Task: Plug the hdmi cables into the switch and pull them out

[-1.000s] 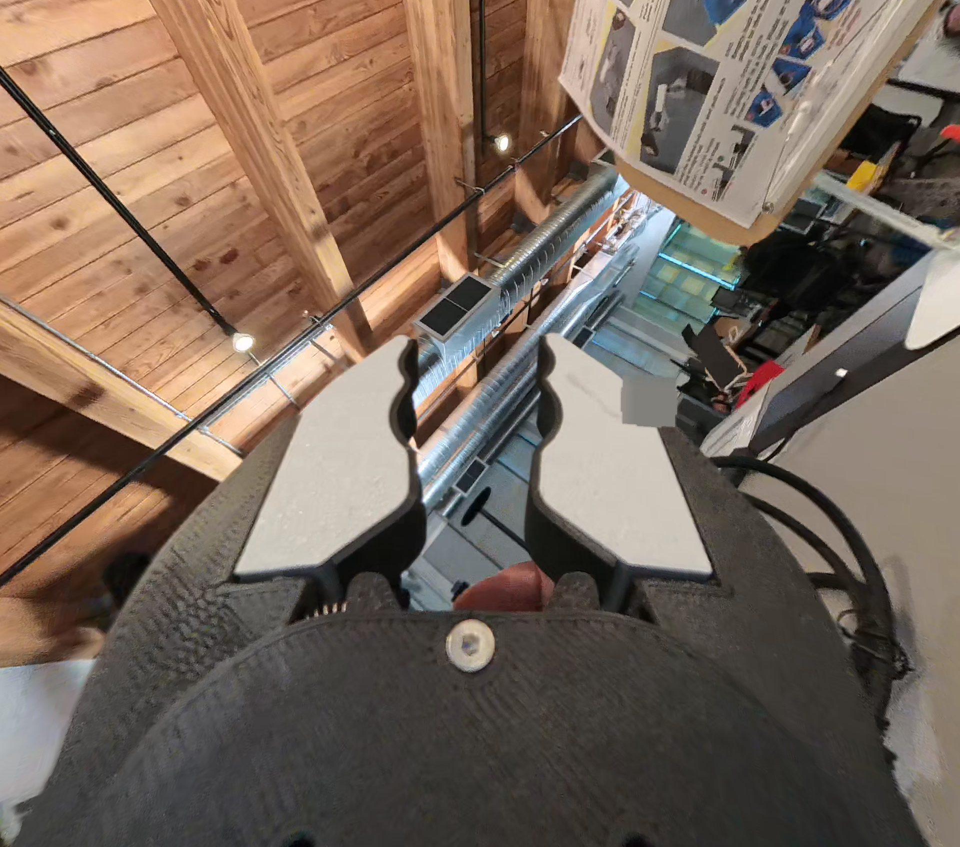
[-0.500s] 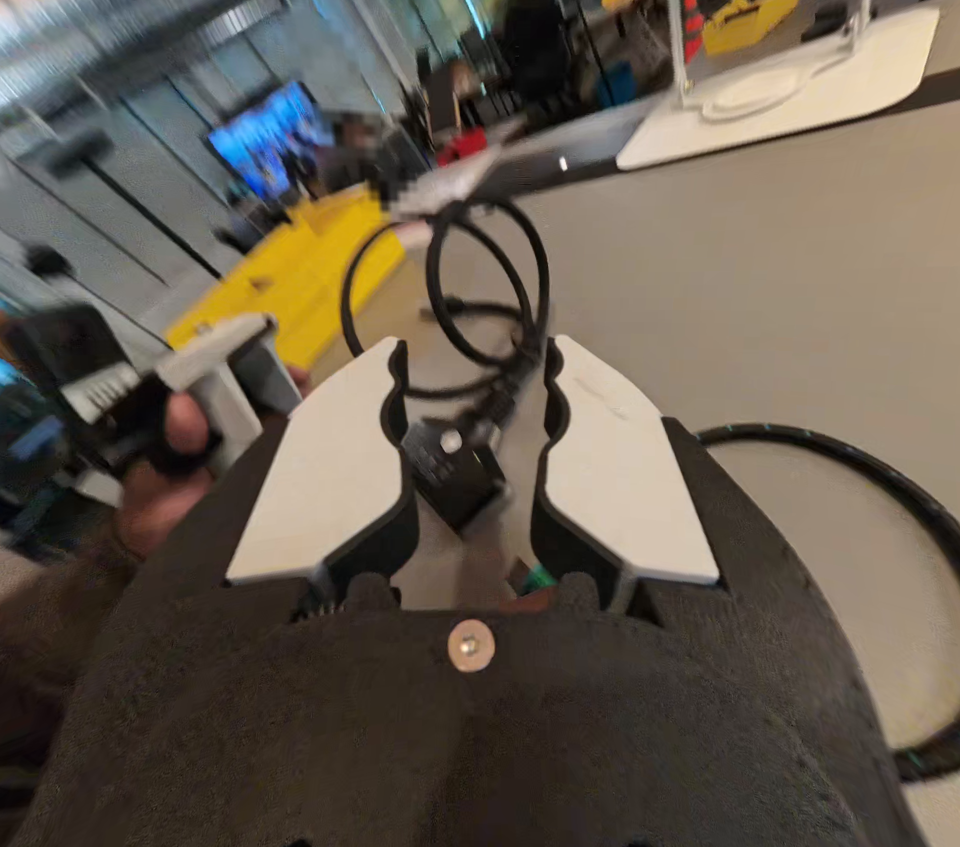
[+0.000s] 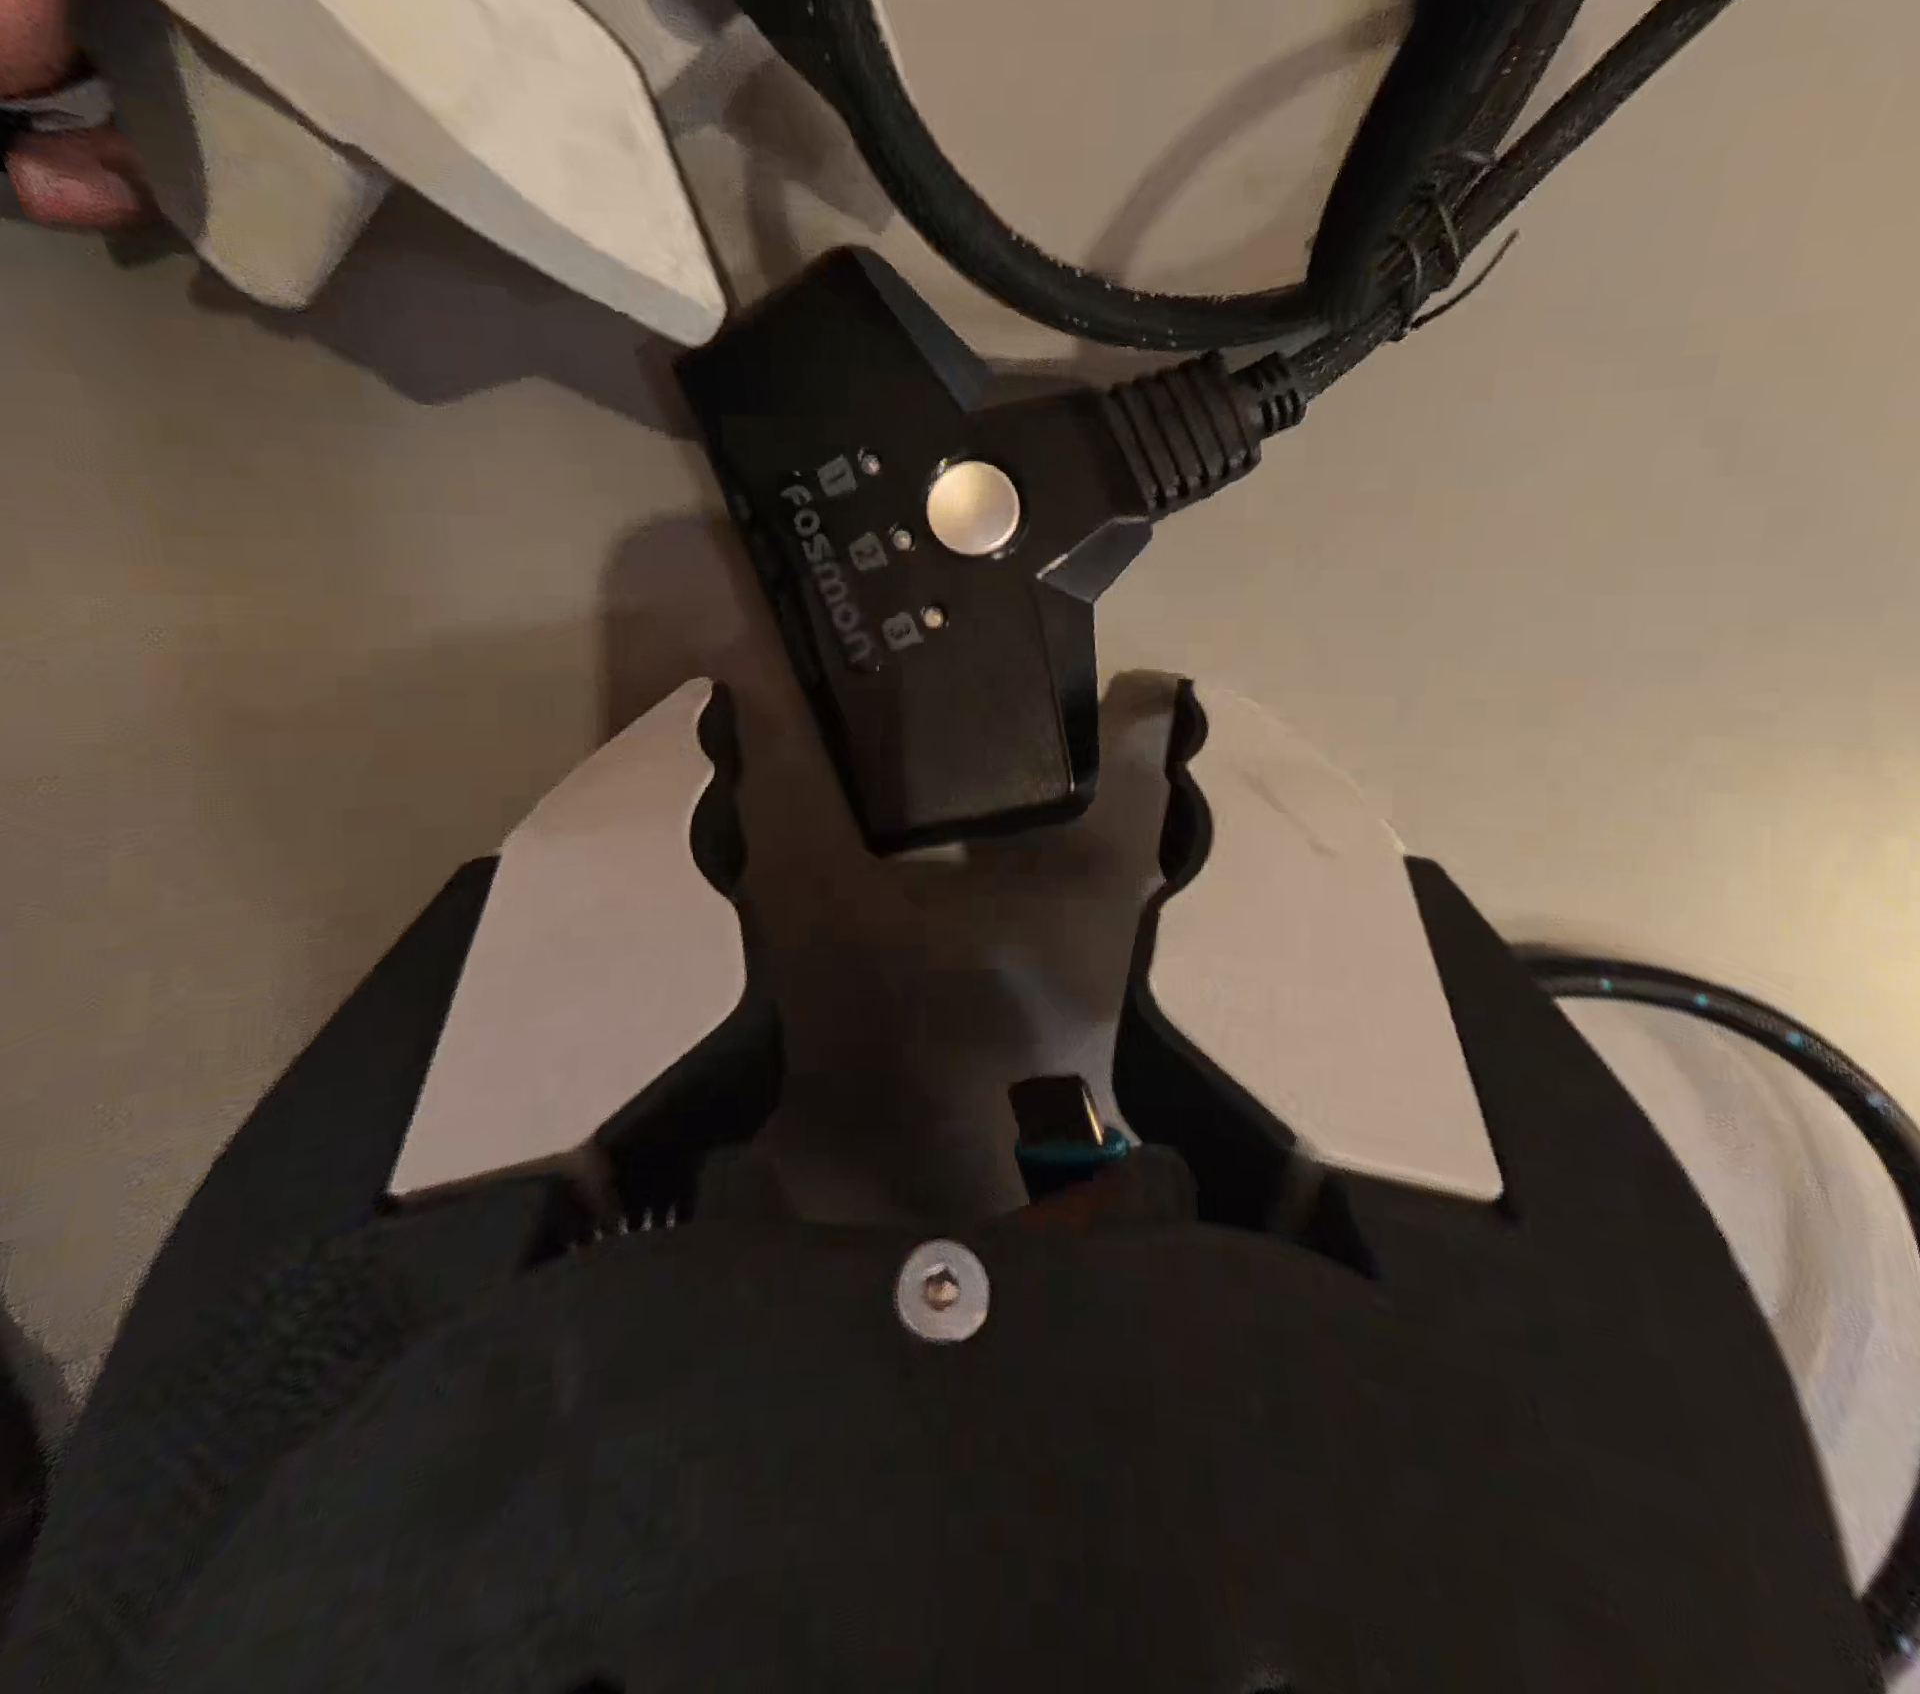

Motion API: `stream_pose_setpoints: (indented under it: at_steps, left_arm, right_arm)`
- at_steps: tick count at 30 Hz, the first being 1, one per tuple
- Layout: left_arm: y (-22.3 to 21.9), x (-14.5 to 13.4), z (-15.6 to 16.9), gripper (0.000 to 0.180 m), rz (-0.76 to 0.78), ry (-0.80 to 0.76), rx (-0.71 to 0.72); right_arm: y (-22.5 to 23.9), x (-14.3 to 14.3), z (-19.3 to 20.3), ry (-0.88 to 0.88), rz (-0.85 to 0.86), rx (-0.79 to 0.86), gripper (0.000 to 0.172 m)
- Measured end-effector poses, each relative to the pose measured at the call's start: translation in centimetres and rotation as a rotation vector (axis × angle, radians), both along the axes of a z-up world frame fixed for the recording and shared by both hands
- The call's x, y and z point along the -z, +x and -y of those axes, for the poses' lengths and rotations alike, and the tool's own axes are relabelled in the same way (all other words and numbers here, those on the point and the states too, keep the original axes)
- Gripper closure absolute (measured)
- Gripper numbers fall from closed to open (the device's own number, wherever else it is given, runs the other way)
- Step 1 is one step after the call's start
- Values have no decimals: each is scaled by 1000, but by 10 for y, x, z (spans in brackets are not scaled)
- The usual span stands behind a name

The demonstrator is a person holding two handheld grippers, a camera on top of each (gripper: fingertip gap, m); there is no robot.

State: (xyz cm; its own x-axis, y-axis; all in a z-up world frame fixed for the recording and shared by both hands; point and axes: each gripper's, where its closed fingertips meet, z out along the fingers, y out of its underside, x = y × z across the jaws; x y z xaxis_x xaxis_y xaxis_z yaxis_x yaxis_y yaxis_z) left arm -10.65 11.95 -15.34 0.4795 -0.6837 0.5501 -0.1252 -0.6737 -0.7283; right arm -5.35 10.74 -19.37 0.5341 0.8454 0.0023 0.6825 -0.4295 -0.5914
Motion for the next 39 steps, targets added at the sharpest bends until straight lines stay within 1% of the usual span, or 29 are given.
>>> stream_pose_setpoints:
  at_steps: [1,2,3,6,8,9,10,11,12,14,16,20,23,25,26,27,29,31,32,35,37,39]
  left_arm:
    - [-1,-1,-1,121,16,-8,-6]
    - [-2,-3,-1,120,37,-11,-8]
    - [-3,-5,-2,120,61,-14,-14]
    - [-7,-9,-4,119,103,-37,-53]
    - [-8,-11,-4,119,137,-82,-65]
    - [-9,-12,-6,119,160,-122,-74]
    - [-9,-13,-7,121,192,-183,-87]
    - [-7,-19,-6,128,254,-248,-77]
    - [-4,-25,-5,129,319,-302,-47]
    - [4,-31,0,127,397,-382,19]
    - [14,-24,5,121,406,-453,59]
    - [36,-22,18,122,514,-601,116]
    - [49,-24,19,122,576,-665,99]
    - [58,-26,21,134,618,-709,114]
    - [62,-25,22,140,618,-724,113]
    - [63,-27,22,152,639,-726,118]
    - [61,-30,19,154,671,-720,110]
    - [58,-32,12,155,719,-711,48]
    - [55,-34,7,155,760,-716,19]
    - [47,-37,0,155,834,-712,-46]
    - [49,-42,3,155,860,-707,-36]
    - [56,-43,9,155,845,-697,-9]
  right_arm:
    - [-3,0,-1,-13,2,-13,100]
    - [-5,-1,-2,-16,2,-24,114]
    - [-7,-1,-3,-16,1,-31,117]
    - [-9,-3,-3,-60,-35,-29,118]
    - [-12,-12,1,-138,-128,-24,118]
    - [-13,-20,1,-149,-174,-29,119]
    - [-12,-28,1,-140,-208,-41,119]
    - [-10,-35,0,-120,-230,-52,119]
    - [-9,-42,0,-94,-244,-69,120]
    - [-7,-53,1,-38,-268,-112,120]
    - [-6,-60,3,14,-290,-151,120]
    - [-4,-69,5,101,-319,-164,120]
    - [-6,-72,13,116,-351,-200,120]
    - [-9,-69,20,130,-348,-242,120]
    - [-11,-67,23,139,-344,-256,120]
    - [-11,-66,23,145,-347,-258,120]
    - [-11,-70,21,158,-375,-233,119]
    - [-7,-72,15,197,-359,-176,117]
    - [-4,-74,12,225,-354,-149,119]
    - [7,-79,11,273,-360,-91,114]
    - [10,-78,12,271,-372,-81,110]
    - [8,-78,14,249,-399,-92,106]
